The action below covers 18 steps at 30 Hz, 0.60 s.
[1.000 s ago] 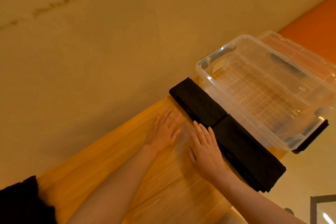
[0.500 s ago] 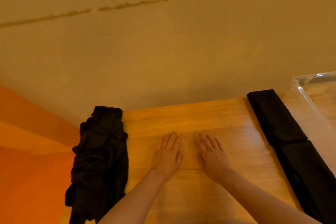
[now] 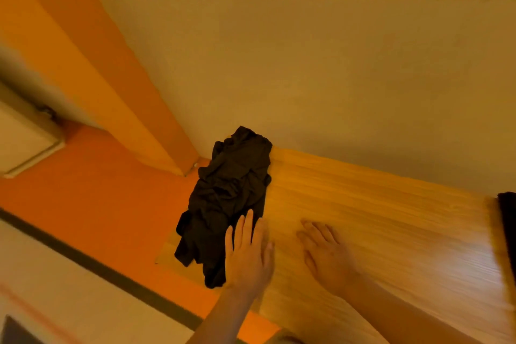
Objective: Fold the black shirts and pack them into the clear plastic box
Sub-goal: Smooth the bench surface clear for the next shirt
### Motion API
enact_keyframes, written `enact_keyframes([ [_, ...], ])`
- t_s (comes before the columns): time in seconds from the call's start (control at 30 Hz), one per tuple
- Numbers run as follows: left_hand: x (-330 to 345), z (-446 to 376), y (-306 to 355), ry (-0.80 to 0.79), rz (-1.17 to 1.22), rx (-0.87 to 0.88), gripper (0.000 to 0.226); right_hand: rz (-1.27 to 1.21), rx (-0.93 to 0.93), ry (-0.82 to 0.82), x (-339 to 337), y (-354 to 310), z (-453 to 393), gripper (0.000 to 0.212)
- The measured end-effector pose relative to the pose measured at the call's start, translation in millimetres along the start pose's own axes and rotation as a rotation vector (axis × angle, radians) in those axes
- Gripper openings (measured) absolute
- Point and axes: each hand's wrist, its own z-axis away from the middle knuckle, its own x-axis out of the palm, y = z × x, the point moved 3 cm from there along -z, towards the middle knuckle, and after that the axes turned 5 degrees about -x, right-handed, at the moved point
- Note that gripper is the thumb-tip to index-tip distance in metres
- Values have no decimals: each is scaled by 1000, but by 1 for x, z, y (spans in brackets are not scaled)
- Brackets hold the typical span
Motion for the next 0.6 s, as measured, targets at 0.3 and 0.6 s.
enact_keyframes([
  [0.3,14,44,-52,96,115,-265,41,-96,-107,21,15,-35,4,48],
  [0.6,6,40,-43,299,388,-291,38,-96,-90,-55,12,-31,7,44],
])
